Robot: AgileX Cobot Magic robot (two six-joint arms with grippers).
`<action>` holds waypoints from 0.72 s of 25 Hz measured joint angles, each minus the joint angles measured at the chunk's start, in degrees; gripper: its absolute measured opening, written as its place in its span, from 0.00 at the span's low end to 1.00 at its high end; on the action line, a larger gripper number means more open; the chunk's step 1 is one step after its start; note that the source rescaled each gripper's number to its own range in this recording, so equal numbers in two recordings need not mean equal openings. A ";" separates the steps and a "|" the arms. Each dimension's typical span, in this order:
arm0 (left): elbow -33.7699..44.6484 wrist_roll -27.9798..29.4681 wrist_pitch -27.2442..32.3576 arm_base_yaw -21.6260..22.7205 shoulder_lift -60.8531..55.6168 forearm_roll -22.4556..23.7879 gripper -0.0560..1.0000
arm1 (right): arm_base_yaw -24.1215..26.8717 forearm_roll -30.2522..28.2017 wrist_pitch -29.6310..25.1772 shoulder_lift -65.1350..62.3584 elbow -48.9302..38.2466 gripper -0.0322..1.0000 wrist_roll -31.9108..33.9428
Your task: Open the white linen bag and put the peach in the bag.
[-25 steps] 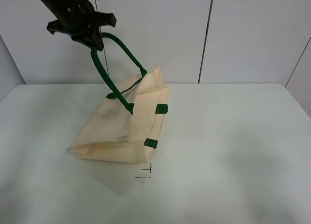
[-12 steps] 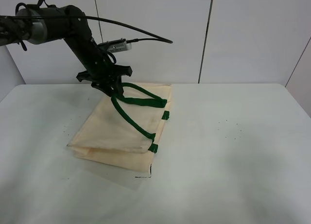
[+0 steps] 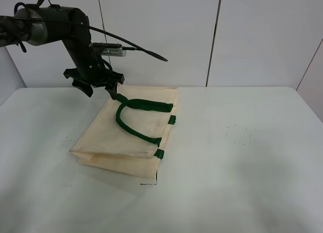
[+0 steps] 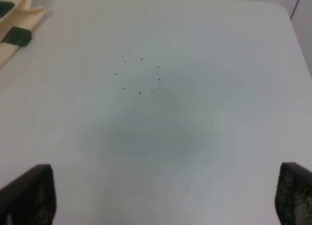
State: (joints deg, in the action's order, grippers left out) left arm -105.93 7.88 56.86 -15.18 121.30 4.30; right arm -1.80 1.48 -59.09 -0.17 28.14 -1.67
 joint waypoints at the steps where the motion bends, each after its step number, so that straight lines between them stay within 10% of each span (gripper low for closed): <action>1: 0.00 0.24 0.19 0.99 0.00 0.12 1.00 | 0.00 0.00 0.00 0.00 0.00 1.00 0.00; 12: 0.00 -0.29 5.42 15.11 0.04 -1.34 1.00 | 0.00 0.00 0.00 0.00 0.00 1.00 0.00; 18: 0.00 -1.62 10.62 15.51 0.04 -3.54 1.00 | 0.00 0.00 0.00 0.00 0.00 1.00 0.00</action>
State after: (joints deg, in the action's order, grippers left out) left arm -105.93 6.26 67.48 0.33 121.35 0.77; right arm -1.80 1.48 -59.09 -0.17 28.14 -1.67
